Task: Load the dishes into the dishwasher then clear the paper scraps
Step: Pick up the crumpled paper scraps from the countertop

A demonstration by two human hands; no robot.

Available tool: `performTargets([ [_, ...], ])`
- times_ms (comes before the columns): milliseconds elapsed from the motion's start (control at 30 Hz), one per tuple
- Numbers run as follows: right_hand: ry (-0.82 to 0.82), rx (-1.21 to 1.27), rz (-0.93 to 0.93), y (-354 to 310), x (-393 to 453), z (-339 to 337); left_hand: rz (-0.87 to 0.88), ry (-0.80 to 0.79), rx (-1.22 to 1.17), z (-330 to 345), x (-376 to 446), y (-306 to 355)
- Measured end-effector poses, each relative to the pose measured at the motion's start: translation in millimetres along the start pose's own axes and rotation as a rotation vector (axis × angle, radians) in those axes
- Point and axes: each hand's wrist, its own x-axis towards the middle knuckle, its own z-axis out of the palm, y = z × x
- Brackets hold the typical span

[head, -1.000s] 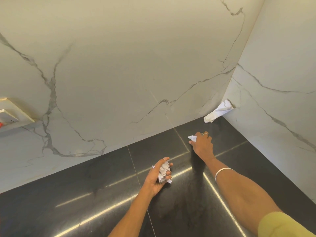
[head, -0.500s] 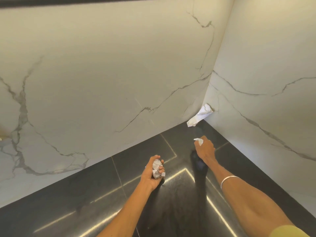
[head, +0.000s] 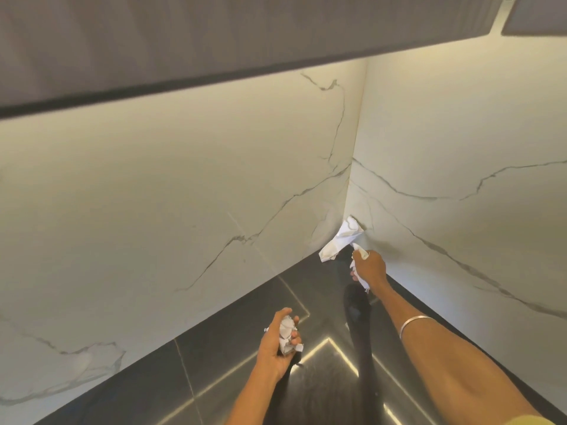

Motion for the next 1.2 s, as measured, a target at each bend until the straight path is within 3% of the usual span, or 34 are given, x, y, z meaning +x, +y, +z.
performTargets([
  [200,-0.041,0.032,0.041,-2,36,6,0.037,0.019,-0.015,-4,7,-2],
  [400,-0.020,-0.151,-0.052,-5,43,21,0.032,0.011,0.030,-7,10,-4],
  [567,-0.015,0.065,-0.023,-22,42,37,0.035,0.059,0.103,-7,24,-2],
  [667,0.038,0.064,-0.007,-25,44,41,-0.027,0.050,0.139,-4,28,8],
  [933,0.052,-0.057,-0.104,-18,15,38,-0.048,0.068,0.151,-11,37,5],
  [1200,-0.004,0.002,-0.032,5,-18,14,-0.058,0.056,0.096,-9,15,6],
])
